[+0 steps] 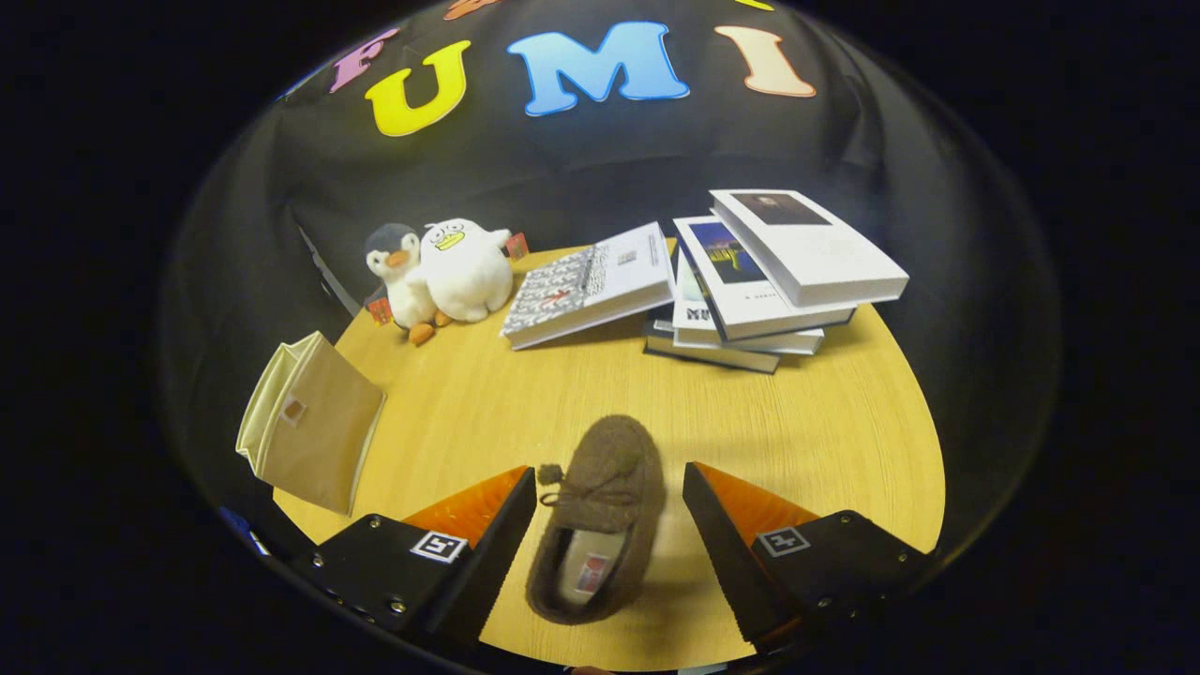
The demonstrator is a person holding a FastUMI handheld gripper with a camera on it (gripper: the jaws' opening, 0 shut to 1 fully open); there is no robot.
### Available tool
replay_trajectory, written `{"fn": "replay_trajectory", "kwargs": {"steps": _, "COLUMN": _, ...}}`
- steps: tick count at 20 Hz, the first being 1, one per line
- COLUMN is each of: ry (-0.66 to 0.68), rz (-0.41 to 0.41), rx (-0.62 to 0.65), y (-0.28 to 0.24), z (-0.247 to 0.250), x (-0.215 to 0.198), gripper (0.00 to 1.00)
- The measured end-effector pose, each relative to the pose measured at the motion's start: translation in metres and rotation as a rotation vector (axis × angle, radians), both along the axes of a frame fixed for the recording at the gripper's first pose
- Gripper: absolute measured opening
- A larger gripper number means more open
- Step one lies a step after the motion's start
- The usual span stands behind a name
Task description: Open the storage box then place both shoes into the box .Put the left shoe in first, then the right shoe, with the right side of both shoes facing outward in a uniform manner.
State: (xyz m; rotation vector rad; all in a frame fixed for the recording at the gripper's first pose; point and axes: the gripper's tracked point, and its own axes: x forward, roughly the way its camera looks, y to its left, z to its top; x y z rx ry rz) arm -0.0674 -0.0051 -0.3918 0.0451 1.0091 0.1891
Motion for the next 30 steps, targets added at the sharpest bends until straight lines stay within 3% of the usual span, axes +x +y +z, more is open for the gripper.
{"fn": "replay_trajectory", "kwargs": {"steps": 9, "ry": 0.133, "rz": -0.027, "rx": -0.027, "y": -0.020, "z": -0.052, "x": -0.028, "gripper": 0.97}}
{"fn": "replay_trajectory", "kwargs": {"steps": 16, "ry": 0.213, "rz": 0.005, "rx": -0.039, "y": -0.015, "z": -0.084, "x": -0.030, "gripper": 0.94}}
{"fn": "replay_trajectory", "kwargs": {"steps": 18, "ry": 0.230, "rz": 0.000, "rx": -0.037, "y": -0.015, "z": -0.089, "x": -0.027, "gripper": 0.80}}
{"fn": "replay_trajectory", "kwargs": {"steps": 19, "ry": 0.226, "rz": 0.006, "rx": -0.041, "y": -0.017, "z": -0.086, "x": -0.025, "gripper": 0.80}}
{"fn": "replay_trajectory", "kwargs": {"steps": 21, "ry": 0.258, "rz": 0.029, "rx": 0.007, "y": -0.003, "z": -0.092, "x": -0.027, "gripper": 0.50}}
{"fn": "replay_trajectory", "kwargs": {"steps": 22, "ry": 0.250, "rz": 0.045, "rx": -0.053, "y": -0.013, "z": -0.090, "x": -0.022, "gripper": 0.35}}
{"fn": "replay_trajectory", "kwargs": {"steps": 23, "ry": 0.245, "rz": 0.032, "rx": -0.066, "y": -0.021, "z": -0.100, "x": -0.020, "gripper": 0.35}}
{"fn": "replay_trajectory", "kwargs": {"steps": 24, "ry": 0.256, "rz": 0.038, "rx": -0.038, "y": -0.011, "z": -0.091, "x": -0.024, "gripper": 0.00}}
{"fn": "replay_trajectory", "kwargs": {"steps": 30, "ry": 0.238, "rz": 0.031, "rx": 0.047, "y": 0.019, "z": -0.035, "x": -0.019, "gripper": 0.00}}
